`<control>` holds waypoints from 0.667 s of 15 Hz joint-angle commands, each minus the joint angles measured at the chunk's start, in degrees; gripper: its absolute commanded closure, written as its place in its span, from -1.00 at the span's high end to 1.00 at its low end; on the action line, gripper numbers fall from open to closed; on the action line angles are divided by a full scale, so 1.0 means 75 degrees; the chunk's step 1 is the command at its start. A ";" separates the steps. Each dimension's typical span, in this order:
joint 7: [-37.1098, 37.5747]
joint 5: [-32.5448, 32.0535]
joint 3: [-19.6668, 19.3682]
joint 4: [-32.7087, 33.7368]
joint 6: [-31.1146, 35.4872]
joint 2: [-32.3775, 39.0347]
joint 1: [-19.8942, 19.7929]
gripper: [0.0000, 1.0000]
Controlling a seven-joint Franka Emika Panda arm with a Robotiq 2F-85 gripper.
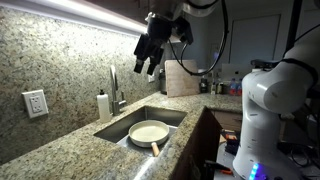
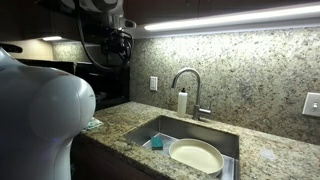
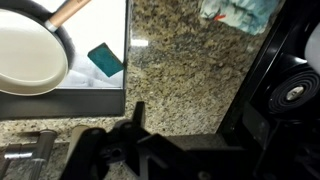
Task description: Turn the faucet to the right then open and close the tap and turn the faucet to the left,pick up the sponge and scrub the pan
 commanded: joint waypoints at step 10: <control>0.5541 -0.2459 0.5109 -0.1113 0.5345 0.1311 -0.4262 1.00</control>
